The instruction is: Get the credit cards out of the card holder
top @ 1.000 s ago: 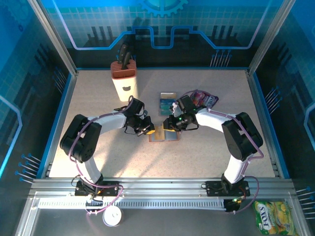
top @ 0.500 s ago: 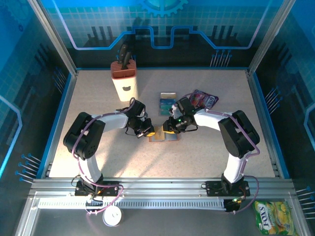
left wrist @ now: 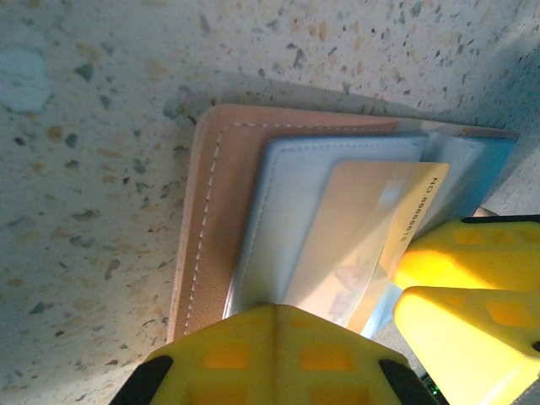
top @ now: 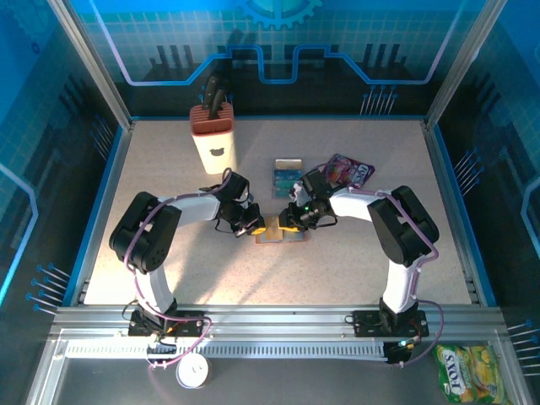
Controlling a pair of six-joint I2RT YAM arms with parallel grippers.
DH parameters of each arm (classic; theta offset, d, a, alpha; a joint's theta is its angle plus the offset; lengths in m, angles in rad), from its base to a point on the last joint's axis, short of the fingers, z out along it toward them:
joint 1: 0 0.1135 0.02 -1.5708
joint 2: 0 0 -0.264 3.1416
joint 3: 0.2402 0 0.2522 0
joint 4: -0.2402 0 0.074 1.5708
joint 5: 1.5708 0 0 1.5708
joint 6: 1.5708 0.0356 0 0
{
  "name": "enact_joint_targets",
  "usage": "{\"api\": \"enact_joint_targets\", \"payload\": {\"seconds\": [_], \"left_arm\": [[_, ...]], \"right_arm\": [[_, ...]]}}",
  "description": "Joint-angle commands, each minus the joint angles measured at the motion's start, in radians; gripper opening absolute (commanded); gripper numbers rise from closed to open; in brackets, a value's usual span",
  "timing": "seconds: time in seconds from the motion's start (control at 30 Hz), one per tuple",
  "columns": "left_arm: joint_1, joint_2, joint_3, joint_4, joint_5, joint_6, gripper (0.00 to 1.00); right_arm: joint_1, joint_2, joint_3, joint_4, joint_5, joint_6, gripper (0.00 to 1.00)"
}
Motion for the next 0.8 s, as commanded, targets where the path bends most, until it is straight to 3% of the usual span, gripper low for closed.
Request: {"api": "enact_joint_targets", "payload": {"seconds": [0.0, 0.43, 0.77], "left_arm": [[-0.004, 0.04, -0.028, -0.025, -0.029, 0.004, 0.05], [-0.004, 0.053, -0.031, -0.022, -0.034, 0.005, 0.04], [-0.003, 0.047, -0.034, -0.035, -0.051, 0.013, 0.04]], "right_arm": [[0.01, 0.018, -0.023, 0.048, -0.05, 0.029, 0.27], [0.014, 0.006, -0.039, 0.08, -0.061, 0.056, 0.24], [0.014, -0.029, -0.053, 0.079, -0.044, 0.056, 0.11]]}}
